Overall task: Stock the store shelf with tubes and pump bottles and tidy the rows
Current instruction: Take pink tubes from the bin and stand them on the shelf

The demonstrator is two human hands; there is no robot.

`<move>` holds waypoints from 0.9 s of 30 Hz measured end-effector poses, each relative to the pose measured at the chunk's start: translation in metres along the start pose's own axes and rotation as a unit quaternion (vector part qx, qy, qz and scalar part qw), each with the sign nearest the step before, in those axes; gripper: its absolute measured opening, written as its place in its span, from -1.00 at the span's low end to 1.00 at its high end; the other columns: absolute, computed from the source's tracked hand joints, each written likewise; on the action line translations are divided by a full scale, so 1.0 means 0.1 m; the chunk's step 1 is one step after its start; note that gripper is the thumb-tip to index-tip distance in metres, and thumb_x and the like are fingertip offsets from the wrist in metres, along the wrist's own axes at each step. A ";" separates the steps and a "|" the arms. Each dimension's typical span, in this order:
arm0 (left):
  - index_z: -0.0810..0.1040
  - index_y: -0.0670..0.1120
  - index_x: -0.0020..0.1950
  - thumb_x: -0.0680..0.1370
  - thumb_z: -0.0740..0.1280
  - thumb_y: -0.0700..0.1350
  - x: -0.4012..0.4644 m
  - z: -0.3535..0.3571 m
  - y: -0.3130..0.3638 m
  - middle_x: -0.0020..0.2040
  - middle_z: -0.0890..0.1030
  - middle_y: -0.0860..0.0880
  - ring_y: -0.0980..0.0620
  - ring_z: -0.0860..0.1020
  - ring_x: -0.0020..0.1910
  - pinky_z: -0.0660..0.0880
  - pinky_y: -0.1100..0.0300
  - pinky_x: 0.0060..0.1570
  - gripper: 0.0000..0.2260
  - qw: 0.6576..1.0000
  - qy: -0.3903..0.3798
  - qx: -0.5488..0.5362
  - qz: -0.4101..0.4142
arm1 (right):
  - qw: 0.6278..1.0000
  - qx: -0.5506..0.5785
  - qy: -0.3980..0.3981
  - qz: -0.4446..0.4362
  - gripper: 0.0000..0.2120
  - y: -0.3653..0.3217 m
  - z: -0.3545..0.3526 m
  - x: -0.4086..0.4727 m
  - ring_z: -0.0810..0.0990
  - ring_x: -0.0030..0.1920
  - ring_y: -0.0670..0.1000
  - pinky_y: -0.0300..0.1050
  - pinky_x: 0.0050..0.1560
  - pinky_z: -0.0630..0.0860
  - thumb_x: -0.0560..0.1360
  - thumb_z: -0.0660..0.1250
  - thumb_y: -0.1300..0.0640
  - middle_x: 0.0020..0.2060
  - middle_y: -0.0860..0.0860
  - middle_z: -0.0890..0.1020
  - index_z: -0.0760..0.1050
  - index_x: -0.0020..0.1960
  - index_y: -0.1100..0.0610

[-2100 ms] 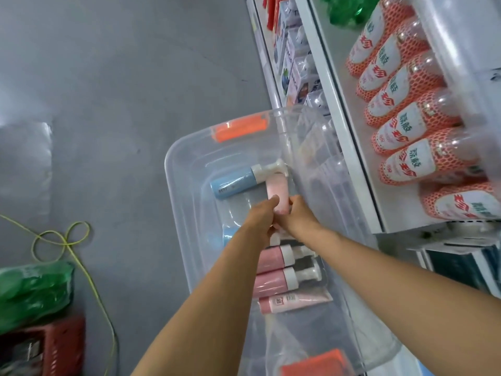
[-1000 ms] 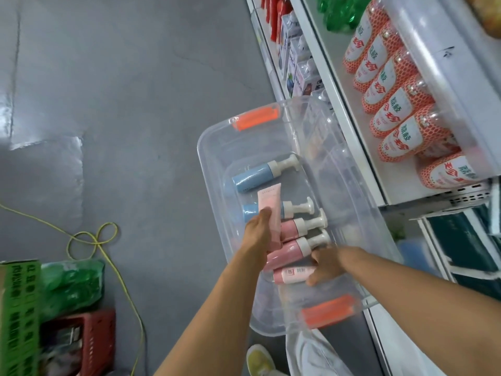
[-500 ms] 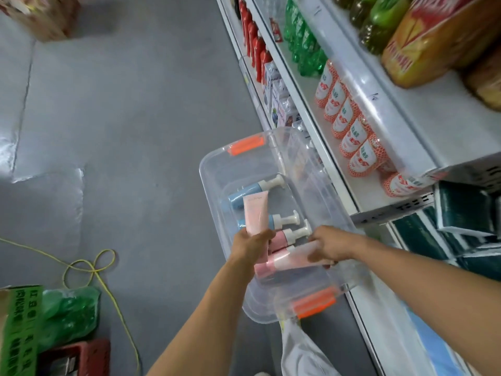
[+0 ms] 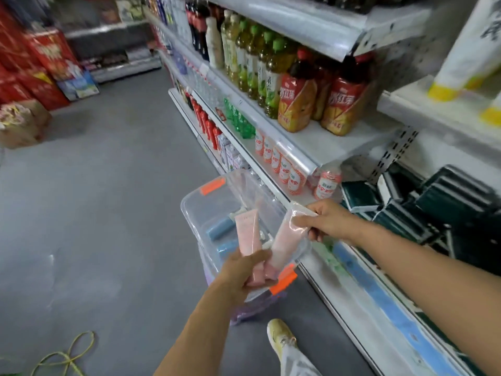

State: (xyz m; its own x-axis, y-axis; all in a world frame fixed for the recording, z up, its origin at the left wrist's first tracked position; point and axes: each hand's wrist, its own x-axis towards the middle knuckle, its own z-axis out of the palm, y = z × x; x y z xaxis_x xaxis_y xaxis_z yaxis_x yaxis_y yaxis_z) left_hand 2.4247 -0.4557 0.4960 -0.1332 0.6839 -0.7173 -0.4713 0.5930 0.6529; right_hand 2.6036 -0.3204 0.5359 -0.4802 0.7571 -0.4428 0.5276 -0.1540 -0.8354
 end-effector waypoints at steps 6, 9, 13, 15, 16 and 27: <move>0.44 -0.23 0.26 0.44 0.43 -0.36 -0.66 0.52 -0.20 0.06 0.60 -0.30 -0.23 0.63 -0.09 0.60 -0.17 -0.22 -0.58 0.996 -0.087 0.002 0.027 | 0.969 0.206 0.138 -0.019 -0.74 0.01 -0.04 -1.12 0.48 -0.50 -0.03 -0.21 -0.51 0.42 0.48 0.43 0.20 -0.39 0.15 0.58 0.56 0.05 0.38; 0.48 -0.23 0.22 0.42 0.45 -0.36 -0.95 0.83 -0.26 0.07 0.63 -0.32 -0.25 0.64 -0.06 0.59 -0.25 -0.14 -0.61 0.990 -0.130 0.028 0.040 | 0.976 0.172 0.134 -0.006 -0.81 0.11 -0.02 -1.69 0.47 -0.47 -0.06 -0.21 -0.45 0.41 0.45 0.47 0.20 -0.41 0.01 0.61 0.58 0.04 0.20; 0.47 -0.22 0.20 0.34 0.50 -0.38 -1.30 1.23 -0.33 0.06 0.62 -0.34 -0.27 0.65 -0.10 0.61 -0.15 -0.22 -0.53 0.981 -0.172 0.063 0.060 | 0.981 0.131 0.139 0.010 -0.61 0.27 -0.09 -2.28 0.51 -0.36 -0.03 -0.15 -0.40 0.44 0.34 0.58 0.01 -0.27 0.04 0.62 0.53 0.07 0.12; 0.46 -0.22 0.17 0.38 0.46 -0.40 -1.45 1.42 -0.37 0.03 0.63 -0.32 -0.29 0.66 -0.07 0.60 -0.23 -0.15 -0.59 0.976 -0.186 0.086 0.077 | 0.979 0.124 0.161 0.013 -0.56 0.31 -0.15 -2.55 0.55 -0.29 -0.03 -0.15 -0.37 0.48 0.33 0.58 -0.04 -0.20 0.06 0.63 0.51 0.10 0.09; 0.46 -0.22 0.16 0.39 0.45 -0.40 -1.52 1.51 -0.39 0.01 0.64 -0.31 -0.29 0.66 -0.07 0.60 -0.25 -0.12 -0.61 0.973 -0.194 0.097 0.083 | 0.977 0.123 0.172 0.010 -0.55 0.33 -0.20 -2.68 0.56 -0.27 -0.04 -0.16 -0.36 0.49 0.33 0.58 -0.04 -0.16 0.07 0.65 0.50 0.12 0.07; 0.49 -0.17 0.13 0.45 0.41 -0.37 -2.32 2.68 -0.94 -0.04 0.68 -0.24 -0.18 0.68 -0.12 0.61 -0.21 -0.11 -0.71 0.920 -0.332 0.164 0.127 | 0.944 0.100 0.314 -0.009 -0.67 0.62 -0.70 -4.27 0.60 -0.32 -0.08 -0.14 -0.35 0.52 0.35 0.55 0.19 -0.19 0.06 0.67 0.54 0.06 0.11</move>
State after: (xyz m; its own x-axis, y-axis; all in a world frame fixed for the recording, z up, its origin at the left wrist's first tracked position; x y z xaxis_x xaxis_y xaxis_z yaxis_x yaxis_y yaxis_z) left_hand 2.7331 -0.5559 0.6661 0.4109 0.8625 -0.2953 -0.1961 0.4000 0.8953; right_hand 2.8903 -0.6085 0.6958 0.0544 0.9783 -0.2001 0.3501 -0.2063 -0.9137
